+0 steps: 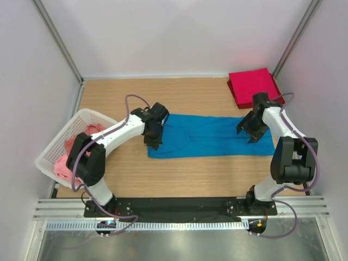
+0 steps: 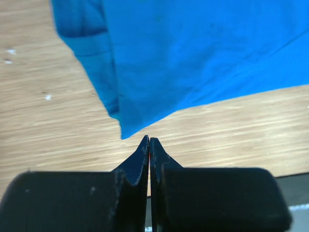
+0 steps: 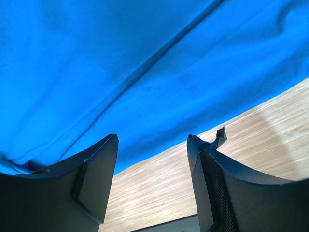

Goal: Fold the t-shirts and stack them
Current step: Fold the tshirt

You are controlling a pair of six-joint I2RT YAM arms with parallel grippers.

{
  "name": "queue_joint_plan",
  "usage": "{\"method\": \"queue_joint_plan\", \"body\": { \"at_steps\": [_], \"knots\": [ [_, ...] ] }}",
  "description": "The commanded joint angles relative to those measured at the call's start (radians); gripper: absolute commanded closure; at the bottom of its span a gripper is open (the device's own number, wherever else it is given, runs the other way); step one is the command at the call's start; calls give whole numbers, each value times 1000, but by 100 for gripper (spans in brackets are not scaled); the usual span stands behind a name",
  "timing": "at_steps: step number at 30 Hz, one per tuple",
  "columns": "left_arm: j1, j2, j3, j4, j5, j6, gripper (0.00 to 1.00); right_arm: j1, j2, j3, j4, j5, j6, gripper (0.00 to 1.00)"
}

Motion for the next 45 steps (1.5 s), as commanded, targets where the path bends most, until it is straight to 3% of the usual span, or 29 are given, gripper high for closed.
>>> {"method": "queue_joint_plan", "body": {
  "at_steps": [1,14,19,23,35,40,43,45],
  "knots": [
    [-3,14,-30,88,145,36,100,-3,-38,17,-8,17,16,34],
    [15,166,-65,131,57,38,100,-3,-46,-3,-6,46,13,34],
    [20,160,-44,73,9,28,98,-3,-37,-9,-8,76,7,34],
    [20,117,11,22,-3,27,88,-3,-34,0,-9,79,10,34],
    [27,121,-30,14,-20,21,87,-4,20,1,8,102,-8,34],
    [43,162,-15,10,-3,36,81,-4,58,-17,32,105,-11,34],
    [54,182,8,-12,26,60,68,-4,70,-8,37,106,-15,34],
    [54,181,36,-44,34,67,66,-4,81,3,35,109,-19,34]
  ]
}}
